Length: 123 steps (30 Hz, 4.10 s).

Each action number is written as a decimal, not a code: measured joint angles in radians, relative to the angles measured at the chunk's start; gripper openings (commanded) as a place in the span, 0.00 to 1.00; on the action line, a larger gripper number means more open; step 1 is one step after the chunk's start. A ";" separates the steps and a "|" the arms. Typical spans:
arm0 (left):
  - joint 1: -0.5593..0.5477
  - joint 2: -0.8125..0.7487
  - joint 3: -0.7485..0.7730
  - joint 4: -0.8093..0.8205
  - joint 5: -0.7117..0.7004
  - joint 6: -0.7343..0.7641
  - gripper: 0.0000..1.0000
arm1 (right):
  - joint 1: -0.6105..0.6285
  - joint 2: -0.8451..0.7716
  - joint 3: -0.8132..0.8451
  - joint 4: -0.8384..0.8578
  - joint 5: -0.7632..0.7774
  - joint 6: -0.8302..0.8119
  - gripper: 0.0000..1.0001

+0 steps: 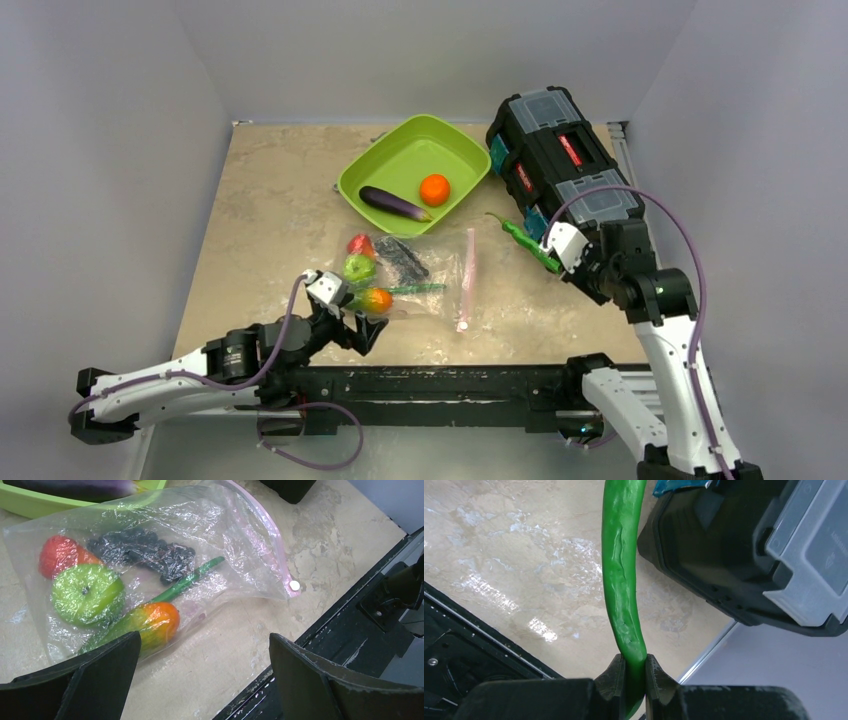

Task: Open the zip-top bag and remove the fake food
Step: Place the fake vegetable in the bin, then pick up the fake vegetable from the zipper food storage bag.

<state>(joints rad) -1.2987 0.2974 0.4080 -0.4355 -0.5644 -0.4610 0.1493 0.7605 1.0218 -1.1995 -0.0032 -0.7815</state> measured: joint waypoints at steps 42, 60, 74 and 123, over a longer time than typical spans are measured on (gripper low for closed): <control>0.000 -0.080 0.000 -0.071 -0.062 -0.069 1.00 | 0.327 1.042 0.788 0.445 -0.113 -0.119 0.00; 0.000 -0.132 0.000 -0.172 -0.096 -0.103 1.00 | 0.380 1.271 0.877 0.581 -0.006 -0.139 0.04; 0.000 -0.168 0.000 -0.218 -0.104 -0.114 1.00 | 0.408 1.342 0.818 0.626 0.137 -0.175 0.73; 0.006 0.075 0.101 -0.103 -0.019 -0.127 0.94 | 0.331 0.227 -0.224 0.559 -0.672 -0.283 0.97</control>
<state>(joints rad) -1.2926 0.3721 0.5095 -0.5388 -0.5838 -0.5877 0.4801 0.9871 0.7979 -0.6403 -0.6750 -1.0641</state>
